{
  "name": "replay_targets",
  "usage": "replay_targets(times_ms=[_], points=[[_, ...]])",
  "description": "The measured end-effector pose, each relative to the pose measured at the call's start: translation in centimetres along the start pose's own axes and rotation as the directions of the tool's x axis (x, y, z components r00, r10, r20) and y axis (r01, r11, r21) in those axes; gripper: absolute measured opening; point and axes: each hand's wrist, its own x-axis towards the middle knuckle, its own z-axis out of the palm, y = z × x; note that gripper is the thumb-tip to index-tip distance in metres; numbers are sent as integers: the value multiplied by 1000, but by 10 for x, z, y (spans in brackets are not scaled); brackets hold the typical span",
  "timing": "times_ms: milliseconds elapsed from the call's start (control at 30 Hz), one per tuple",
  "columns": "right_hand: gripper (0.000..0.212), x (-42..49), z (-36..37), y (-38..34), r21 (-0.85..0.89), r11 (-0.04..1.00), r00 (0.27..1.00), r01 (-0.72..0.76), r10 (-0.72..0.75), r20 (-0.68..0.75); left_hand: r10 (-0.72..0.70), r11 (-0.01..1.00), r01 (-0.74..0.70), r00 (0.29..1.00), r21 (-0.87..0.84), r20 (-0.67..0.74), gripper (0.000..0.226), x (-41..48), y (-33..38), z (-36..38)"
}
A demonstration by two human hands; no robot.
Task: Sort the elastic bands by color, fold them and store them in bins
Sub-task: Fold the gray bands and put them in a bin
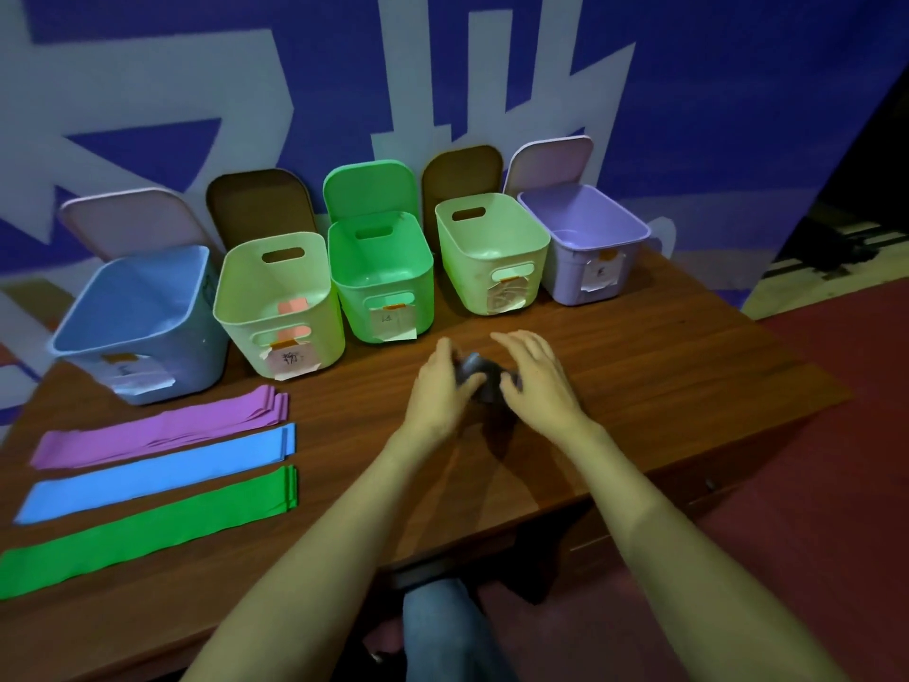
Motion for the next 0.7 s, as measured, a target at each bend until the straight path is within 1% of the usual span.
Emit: replay_targets(times_ms=[67, 133, 200, 267, 300, 333, 367, 400, 433, 467, 500, 567, 633, 700], points=[[51, -3, -15, -11, 67, 994, 996, 89, -89, -5, 218, 966, -215, 976, 145, -2, 34, -1, 13, -16], [45, -1, -26, -19, 105, 989, 994, 105, -104, -19, 376, 903, -366, 927, 223, -1, 39, -1, 21, -28], [38, 4, -35, -26, 161, 985, 998, 68, -67, -8, 461, 865, -446, 887, 230, -14, 41, 1, 22, -37], [32, 11, -39, -33, 232, 972, 999, 46, -44, -11, 481, 871, -473, 876, 136, -37, 47, 9, 18, -42], [30, 17, -38, -34, 271, 962, 999, 35, -30, -22, 459, 888, -457, 887, 51, -51, 53, 17, 14, -43], [29, 23, -37, -35, 306, 952, 999, 20, -9, -34, 414, 905, -418, 908, -73, -63, 62, 24, 10, -43], [29, 31, -35, -35, 344, 939, 999, -3, 19, -42, 345, 912, -349, 937, -215, -57, 69, 31, 5, -41], [29, 40, -34, -35, 396, 918, 998, -26, 47, -44, 261, 902, -250, 965, -353, -19, 72, 37, 2, -39], [31, 50, -32, -34, 457, 888, 996, -51, 77, -38, 185, 879, -142, 981, -456, 52, 70, 45, 0, -34], [32, 63, -31, -32, 508, 858, 995, -74, 100, -24, 137, 854, -59, 984, -517, 114, 64, 55, -3, -29], [33, 77, -30, -30, 539, 837, 993, -89, 114, -12, 116, 843, -26, 984, -537, 134, 57, 68, -6, -22], [32, 112, -32, -26, 562, 822, 993, -93, 118, -9, 96, 808, -7, 988, -589, 120, 47, 101, -7, -15], [30, 154, -35, -20, 558, 824, 987, -101, 153, -47, 43, 754, 54, 990, -655, 131, 37, 139, 2, -15], [28, 201, -43, -14, 521, 838, 975, -161, 217, -47, -44, 669, 187, 976, -719, 213, 26, 180, 18, -21]])
